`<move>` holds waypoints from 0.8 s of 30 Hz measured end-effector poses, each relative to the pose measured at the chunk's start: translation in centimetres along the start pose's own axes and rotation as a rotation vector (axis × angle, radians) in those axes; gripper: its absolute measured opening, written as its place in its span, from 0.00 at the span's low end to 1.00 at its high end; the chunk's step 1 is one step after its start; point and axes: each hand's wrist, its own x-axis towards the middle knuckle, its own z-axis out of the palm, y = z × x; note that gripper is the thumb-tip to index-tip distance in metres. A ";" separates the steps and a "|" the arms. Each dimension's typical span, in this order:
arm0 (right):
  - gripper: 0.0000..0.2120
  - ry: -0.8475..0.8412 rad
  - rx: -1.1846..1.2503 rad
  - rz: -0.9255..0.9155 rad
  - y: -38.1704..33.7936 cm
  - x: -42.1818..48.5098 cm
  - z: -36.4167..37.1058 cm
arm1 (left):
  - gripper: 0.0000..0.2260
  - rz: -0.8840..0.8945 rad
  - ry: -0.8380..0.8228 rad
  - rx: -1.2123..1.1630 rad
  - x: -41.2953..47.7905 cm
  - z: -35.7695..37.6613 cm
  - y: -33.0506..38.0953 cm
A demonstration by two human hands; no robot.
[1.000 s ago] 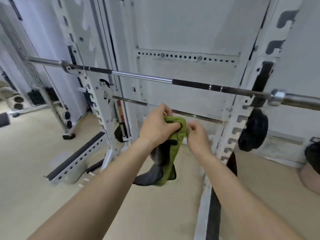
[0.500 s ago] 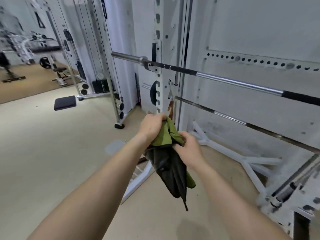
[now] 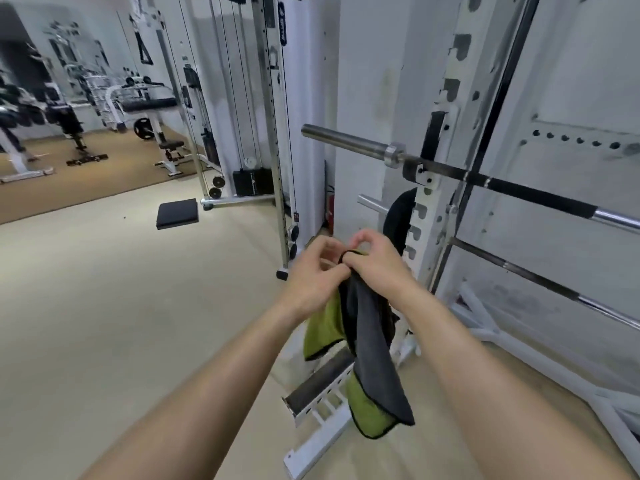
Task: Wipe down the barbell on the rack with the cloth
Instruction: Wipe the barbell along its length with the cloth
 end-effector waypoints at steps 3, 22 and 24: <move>0.06 -0.009 -0.029 -0.006 -1.2 5.6 4.0 | 0.13 0.027 -0.002 -0.016 5.2 -3.8 -3.1; 0.04 0.449 -0.316 0.061 0.8 32.8 19.8 | 0.11 0.520 -0.107 0.552 40.2 -16.1 -10.1; 0.02 0.449 -0.210 0.123 1.7 35.0 20.5 | 0.10 0.525 -0.216 0.492 42.8 -15.9 -10.5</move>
